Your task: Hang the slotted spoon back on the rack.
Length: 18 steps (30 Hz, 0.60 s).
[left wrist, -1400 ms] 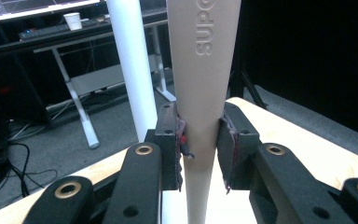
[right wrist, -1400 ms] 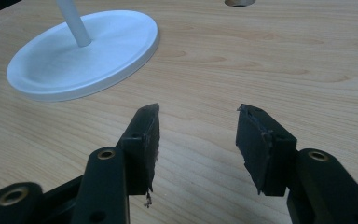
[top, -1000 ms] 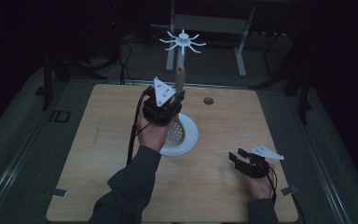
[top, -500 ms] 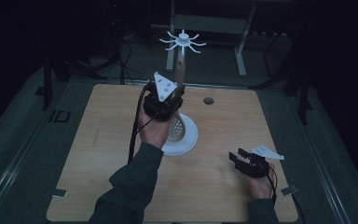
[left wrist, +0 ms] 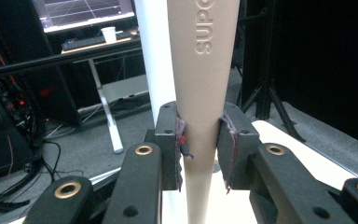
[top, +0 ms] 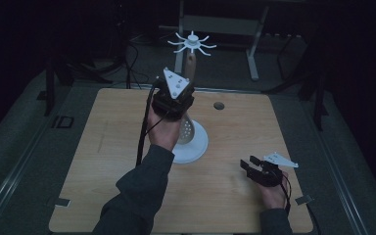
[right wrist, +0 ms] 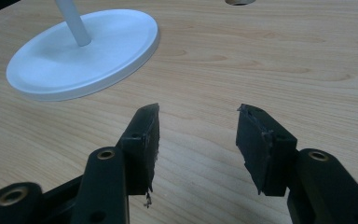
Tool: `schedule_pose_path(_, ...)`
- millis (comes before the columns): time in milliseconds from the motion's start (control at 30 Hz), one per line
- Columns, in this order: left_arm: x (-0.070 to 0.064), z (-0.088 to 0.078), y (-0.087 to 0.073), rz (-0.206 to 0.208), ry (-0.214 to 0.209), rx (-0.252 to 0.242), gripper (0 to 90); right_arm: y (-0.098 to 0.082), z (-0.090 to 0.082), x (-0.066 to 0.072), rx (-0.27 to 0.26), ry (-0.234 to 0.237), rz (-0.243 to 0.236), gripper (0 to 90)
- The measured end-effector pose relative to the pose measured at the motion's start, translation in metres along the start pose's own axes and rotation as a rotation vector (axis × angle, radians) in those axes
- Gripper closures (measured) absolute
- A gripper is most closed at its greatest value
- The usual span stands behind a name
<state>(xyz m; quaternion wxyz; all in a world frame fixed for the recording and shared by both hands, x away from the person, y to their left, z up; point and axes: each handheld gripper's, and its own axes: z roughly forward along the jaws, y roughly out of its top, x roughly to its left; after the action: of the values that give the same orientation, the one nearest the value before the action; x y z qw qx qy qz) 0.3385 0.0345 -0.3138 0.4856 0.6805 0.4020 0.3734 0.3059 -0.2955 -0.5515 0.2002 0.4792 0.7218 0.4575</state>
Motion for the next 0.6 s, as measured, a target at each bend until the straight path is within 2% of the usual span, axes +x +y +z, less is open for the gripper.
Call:
schedule_pose_path(433, -0.0033, 0.0080, 0.0024, 0.017, 0.046, 0.020, 71.6, 0.0000, 0.0001, 0.0002, 0.000, 0.001, 0.000, 48.7)
schedule_pose_path(600, -0.0038, 0.0100, 0.0025, 0.014, 0.049, 0.015, 71.4, 0.0001, -0.0001, 0.0001, 0.000, 0.000, -0.002, 48.6)
